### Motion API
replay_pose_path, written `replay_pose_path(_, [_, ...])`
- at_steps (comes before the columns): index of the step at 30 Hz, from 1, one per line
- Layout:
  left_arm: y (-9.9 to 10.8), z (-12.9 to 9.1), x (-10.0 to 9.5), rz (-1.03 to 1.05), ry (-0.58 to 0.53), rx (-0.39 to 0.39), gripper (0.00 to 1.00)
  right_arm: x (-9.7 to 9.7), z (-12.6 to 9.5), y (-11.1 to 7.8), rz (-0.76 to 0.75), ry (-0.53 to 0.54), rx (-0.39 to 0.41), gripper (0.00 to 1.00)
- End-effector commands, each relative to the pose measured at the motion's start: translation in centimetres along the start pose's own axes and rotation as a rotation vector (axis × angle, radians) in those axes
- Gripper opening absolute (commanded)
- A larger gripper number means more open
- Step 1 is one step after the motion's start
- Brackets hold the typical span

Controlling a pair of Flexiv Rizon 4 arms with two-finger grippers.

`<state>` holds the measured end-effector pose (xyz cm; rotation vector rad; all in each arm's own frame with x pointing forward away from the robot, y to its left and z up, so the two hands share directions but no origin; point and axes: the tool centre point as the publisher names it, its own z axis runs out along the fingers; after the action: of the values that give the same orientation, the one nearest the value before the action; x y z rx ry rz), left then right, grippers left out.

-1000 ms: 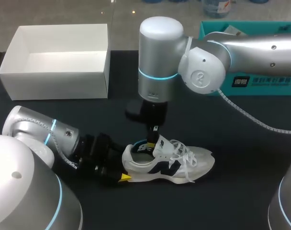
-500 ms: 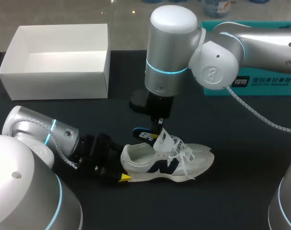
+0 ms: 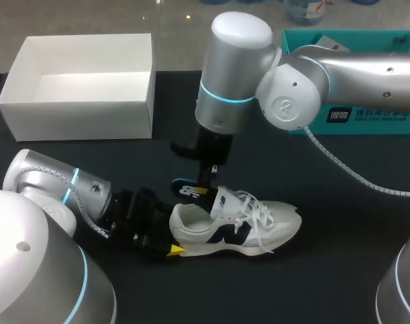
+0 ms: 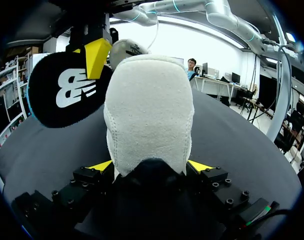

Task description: Take the shoe out of the shoebox, open the shoe tongue, remove and reinsert the insole, then place the shoe into the shoebox

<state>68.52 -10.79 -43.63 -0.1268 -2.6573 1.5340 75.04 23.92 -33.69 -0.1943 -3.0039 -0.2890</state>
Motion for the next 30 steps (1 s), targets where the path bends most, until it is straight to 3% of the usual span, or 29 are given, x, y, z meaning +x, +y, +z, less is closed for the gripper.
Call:
replay_pose_path(1, [0.6, 0.7, 0.1, 0.001, 0.000, -0.003, 0.00, -0.4, 0.0, 0.6, 0.000, -0.006, -0.005, 0.00])
replay_pose_path(30, [0.6, 0.7, 0.1, 0.001, 0.000, -0.003, 0.00, -5.9, -7.0, 6.4, -0.068, -0.198, -0.130, 0.00])
